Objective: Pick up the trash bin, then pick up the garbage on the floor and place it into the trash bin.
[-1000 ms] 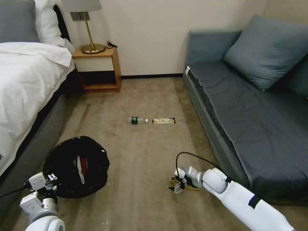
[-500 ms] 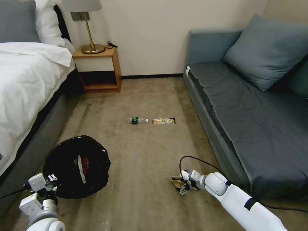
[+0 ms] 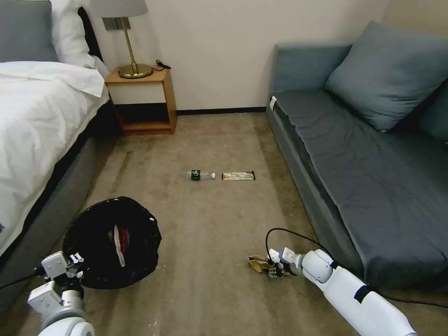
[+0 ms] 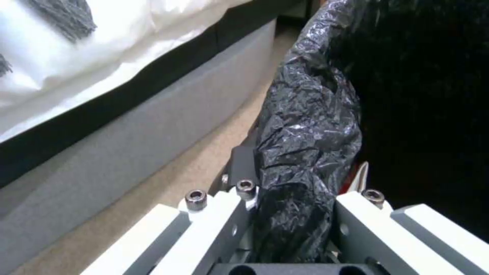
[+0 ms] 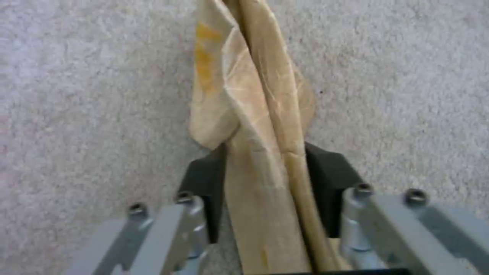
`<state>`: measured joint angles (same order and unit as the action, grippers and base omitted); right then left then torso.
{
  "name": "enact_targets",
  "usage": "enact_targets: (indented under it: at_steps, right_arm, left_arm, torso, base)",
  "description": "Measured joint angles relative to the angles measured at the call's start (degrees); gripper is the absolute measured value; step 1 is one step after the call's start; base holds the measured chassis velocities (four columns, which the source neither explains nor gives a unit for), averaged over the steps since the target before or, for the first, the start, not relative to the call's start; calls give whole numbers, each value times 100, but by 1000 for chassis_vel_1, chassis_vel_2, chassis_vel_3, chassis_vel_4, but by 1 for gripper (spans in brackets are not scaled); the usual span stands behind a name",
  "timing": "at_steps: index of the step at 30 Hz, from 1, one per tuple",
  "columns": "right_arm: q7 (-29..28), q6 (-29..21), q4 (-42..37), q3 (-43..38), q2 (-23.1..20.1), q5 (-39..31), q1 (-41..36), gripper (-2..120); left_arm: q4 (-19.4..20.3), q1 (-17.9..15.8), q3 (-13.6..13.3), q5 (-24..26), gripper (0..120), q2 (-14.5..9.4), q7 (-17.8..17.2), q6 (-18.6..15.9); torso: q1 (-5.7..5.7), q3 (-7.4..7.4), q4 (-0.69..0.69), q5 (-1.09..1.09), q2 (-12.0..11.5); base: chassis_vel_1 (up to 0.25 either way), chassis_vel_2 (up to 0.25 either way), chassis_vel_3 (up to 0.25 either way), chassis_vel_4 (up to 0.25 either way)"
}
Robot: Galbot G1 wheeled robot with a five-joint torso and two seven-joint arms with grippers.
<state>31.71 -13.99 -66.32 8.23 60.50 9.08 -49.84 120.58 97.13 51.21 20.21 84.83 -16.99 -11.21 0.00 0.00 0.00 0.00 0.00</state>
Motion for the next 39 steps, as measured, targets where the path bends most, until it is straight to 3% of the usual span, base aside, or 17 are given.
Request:
enact_targets:
  at_steps: [2, 8, 11, 17, 25, 30, 33, 39]
  right_arm:
    - [0, 3, -12, -4, -3, 0, -11, 32]
    - [-14, 33, -78, -94, 33, -2, -68, 5]
    - [-35, 33, -97, -162, 90, -17, -68, 0]
    - [-107, 28, -244, -274, 197, -89, 0, 0]
    - [-375, -71, -1079, -271, 216, -793, 345, 0]
    - [-862, 206, -1700, 107, 222, -1175, 690, 0]
    - [-1451, 280, -2239, 655, 362, -1466, 950, 0]
    - [-2337, 692, -2556, 1535, 650, -1939, 1272, 0]
  left_arm:
    - [7, 5, 0, 0, 4, 0, 2, 0]
    - [116, 44, 10, 85, 4, -26, 4, -20]
    - [148, 59, 16, 95, 4, -25, 4, -29]
    - [186, 99, 20, 94, 4, -5, 4, -33]
    - [247, 104, 7, 82, 4, 45, 3, -33]
    - [274, 85, -23, 69, 4, 88, 3, -50]
    - [272, 64, -44, 43, 4, 147, 4, -62]
    - [197, 43, -60, -37, 4, 211, 12, -59]
  torso:
    - [0, 0, 0, 0, 0]
    - [0, 0, 0, 0, 0]
    - [0, 0, 0, 0, 0]
    - [0, 0, 0, 0, 0]
    - [0, 1, 0, -1, 0]
    - [0, 0, 0, -1, 0]
    - [0, 0, 0, -2, 0]
    - [0, 1, 1, -1, 0]
  base:
    - [0, 0, 0, 0]
    - [0, 0, 0, 0]
    - [0, 0, 0, 0]
    - [0, 0, 0, 0]
    - [0, 0, 0, 0]
    - [0, 0, 0, 0]
    - [0, 0, 0, 0]
    - [0, 0, 0, 0]
